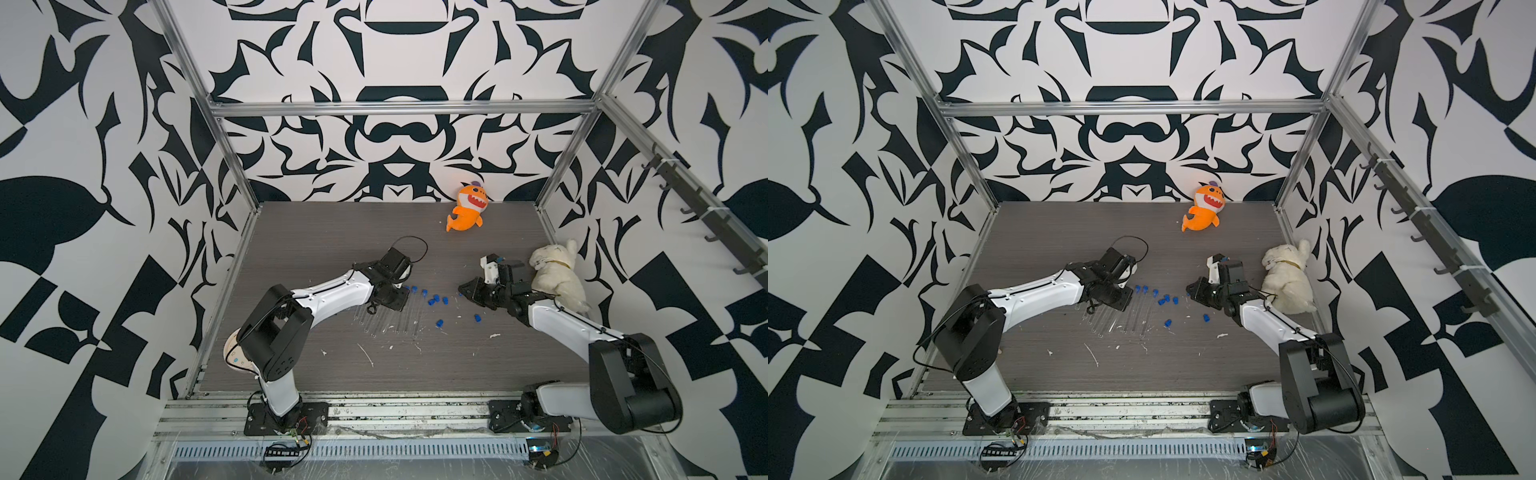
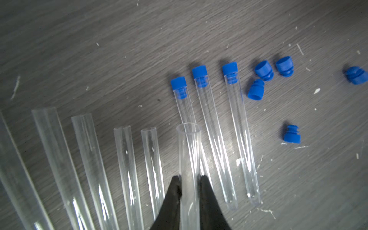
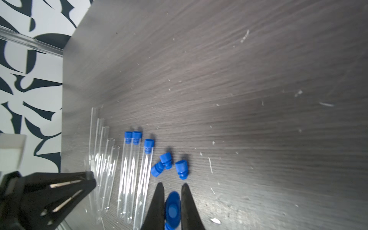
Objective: Remove stoppers from test tubes
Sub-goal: Place the stopper at the center of the board.
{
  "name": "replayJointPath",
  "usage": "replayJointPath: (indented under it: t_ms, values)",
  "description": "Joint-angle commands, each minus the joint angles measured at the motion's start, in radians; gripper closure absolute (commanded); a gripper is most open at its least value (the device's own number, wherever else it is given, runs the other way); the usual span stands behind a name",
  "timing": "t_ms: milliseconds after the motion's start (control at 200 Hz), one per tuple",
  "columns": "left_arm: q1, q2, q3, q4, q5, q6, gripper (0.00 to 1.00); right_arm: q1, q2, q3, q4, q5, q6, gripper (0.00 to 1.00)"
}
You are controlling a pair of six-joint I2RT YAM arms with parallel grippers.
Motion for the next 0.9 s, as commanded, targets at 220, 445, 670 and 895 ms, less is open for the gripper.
replayJointPath:
  t_ms: [220, 445, 670, 895]
  values:
    - [0.021, 0.009, 0.0, -0.033, -0.025, -0.018, 1.0, -0.009, 0.004, -0.017, -0.011, 0.029, -0.036, 1.0]
    - [0.032, 0.034, -0.003, -0.023, -0.014, -0.02, 1.0, -0.008, 0.05, -0.021, 0.001, 0.016, -0.054, 1.0]
    - [0.032, 0.056, -0.002, -0.014, -0.011, -0.036, 1.0, -0.007, 0.097, -0.018, 0.012, 0.018, -0.071, 1.0]
    - [0.031, 0.089, 0.006, -0.01, -0.006, -0.036, 1.0, -0.006, 0.121, -0.033, 0.027, 0.03, -0.071, 1.0]
